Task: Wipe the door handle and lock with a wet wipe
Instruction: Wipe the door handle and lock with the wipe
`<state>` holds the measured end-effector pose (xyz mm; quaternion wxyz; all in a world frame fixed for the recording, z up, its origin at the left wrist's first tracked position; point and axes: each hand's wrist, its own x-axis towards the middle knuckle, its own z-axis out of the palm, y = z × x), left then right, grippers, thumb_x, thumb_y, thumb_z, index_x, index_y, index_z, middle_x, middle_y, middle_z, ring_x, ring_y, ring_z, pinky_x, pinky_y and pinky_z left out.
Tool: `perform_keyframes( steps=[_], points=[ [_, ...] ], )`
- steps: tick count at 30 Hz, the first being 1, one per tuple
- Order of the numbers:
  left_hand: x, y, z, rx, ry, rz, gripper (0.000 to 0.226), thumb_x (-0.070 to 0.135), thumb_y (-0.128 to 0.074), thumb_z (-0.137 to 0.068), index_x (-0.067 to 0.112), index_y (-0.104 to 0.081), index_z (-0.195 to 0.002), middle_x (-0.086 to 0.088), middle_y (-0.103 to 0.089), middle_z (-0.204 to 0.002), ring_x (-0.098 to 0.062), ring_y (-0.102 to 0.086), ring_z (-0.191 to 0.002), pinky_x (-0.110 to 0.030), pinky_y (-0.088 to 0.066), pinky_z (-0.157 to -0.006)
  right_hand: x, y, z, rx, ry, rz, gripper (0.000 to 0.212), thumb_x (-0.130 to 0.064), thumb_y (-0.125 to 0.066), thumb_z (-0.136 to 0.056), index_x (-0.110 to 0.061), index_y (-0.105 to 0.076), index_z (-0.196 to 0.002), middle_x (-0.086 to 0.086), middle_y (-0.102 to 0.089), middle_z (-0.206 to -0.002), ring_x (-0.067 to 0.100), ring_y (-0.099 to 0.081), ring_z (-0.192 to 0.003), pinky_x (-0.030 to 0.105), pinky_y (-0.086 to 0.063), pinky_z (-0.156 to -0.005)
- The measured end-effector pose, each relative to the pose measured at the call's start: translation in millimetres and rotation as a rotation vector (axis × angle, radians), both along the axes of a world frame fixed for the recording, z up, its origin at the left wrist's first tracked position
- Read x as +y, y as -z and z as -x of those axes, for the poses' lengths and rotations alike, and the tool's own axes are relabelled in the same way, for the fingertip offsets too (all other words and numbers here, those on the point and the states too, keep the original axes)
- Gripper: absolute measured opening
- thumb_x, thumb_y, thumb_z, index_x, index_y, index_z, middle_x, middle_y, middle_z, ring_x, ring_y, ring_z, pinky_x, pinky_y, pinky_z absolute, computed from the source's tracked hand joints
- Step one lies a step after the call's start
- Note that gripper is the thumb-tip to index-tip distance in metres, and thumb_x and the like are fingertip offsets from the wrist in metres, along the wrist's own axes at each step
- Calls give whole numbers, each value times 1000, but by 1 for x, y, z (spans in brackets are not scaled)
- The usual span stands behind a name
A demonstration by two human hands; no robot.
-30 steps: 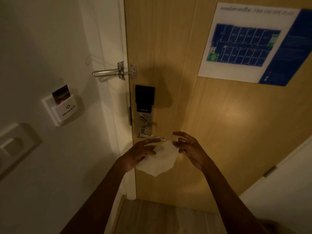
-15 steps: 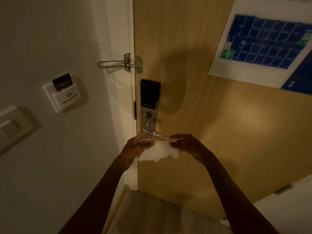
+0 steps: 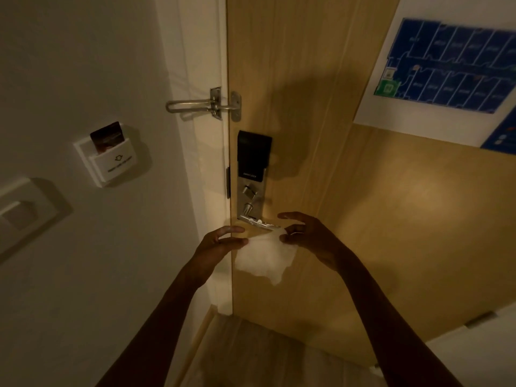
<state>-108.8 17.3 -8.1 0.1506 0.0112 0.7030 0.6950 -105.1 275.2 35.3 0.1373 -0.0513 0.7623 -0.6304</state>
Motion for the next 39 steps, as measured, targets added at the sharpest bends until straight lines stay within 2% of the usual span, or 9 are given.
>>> perform_keyframes(
  steps=[7, 11, 14, 18, 25, 29, 32, 35, 39],
  points=[
    [-14, 2, 16, -144, 151, -156, 27, 11, -71, -82, 25, -72, -105, -10, -74, -102, -25, -74, -91, -33, -59, -77, -7, -15, 10, 30, 86, 221, 47, -2, -74, -79, -22, -63, -120, 6, -70, -92, 22, -67, -91, 29, -53, -79],
    [-8, -9, 22, -257, 308, -186, 49, 41, -74, -74, 28, -65, -121, -8, -75, -106, -25, -74, -95, -34, -60, -75, -23, -26, 21, 41, 12, 191, 51, -4, -74, -79, -24, -60, -124, 10, -69, -107, 26, -66, -98, 32, -53, -82],
    [-5, -15, 24, -303, 384, -138, 52, 65, -64, -76, 30, -68, -115, -3, -77, -100, -21, -75, -90, -30, -60, -68, -35, -34, 28, 41, -36, 143, 51, -4, -72, -81, -22, -56, -126, 9, -70, -105, 23, -66, -95, 28, -53, -77],
    [-12, -12, 30, -186, 371, -62, 48, 59, -62, -78, 23, -71, -109, 1, -74, -103, -16, -74, -91, -27, -59, -70, -47, -39, 33, 77, -21, 45, 47, -8, -75, -80, -29, -59, -119, 1, -67, -93, 18, -65, -87, 35, -50, -78],
    [-31, -8, 44, -114, 318, -69, 43, 42, -68, -84, 18, -65, -119, 6, -71, -87, 1, -66, -60, -15, -48, -50, -56, -34, 28, 80, 32, -16, 49, -11, -77, -79, -31, -58, -119, 9, -64, -104, 23, -64, -93, 42, -51, -81],
    [-34, -6, 54, -71, 274, 11, 36, 40, -67, -88, 21, -63, -118, -4, -66, -85, -8, -58, -54, -22, -47, -52, -59, -26, 27, 87, 114, -162, 46, -11, -78, -78, -30, -61, -116, 9, -68, -103, 23, -67, -90, 36, -54, -80],
    [-33, 6, 57, -33, 279, 168, 22, 47, -68, -85, 35, -62, -103, 10, -67, -65, -2, -57, -49, -18, -47, -52, -56, -13, 25, 80, 124, -324, 37, -11, -76, -80, -26, -65, -112, 4, -70, -95, 16, -67, -88, 27, -53, -79],
    [-31, 19, 53, 70, 354, 182, 14, 51, -64, -85, 37, -66, -84, 20, -70, -73, 6, -65, -64, -7, -48, -55, -52, 1, 18, 71, 82, -449, 31, -12, -72, -83, -23, -66, -112, 1, -67, -104, 11, -64, -94, 24, -53, -81],
    [-27, 26, 61, 82, 364, 172, 6, 45, -65, -86, 41, -67, -83, 19, -76, -85, 2, -72, -79, -13, -51, -64, -51, 11, 15, 102, 103, -480, 20, -12, -69, -87, -22, -70, -103, -12, -65, -102, 0, -61, -89, 9, -44, -72]
  ],
)
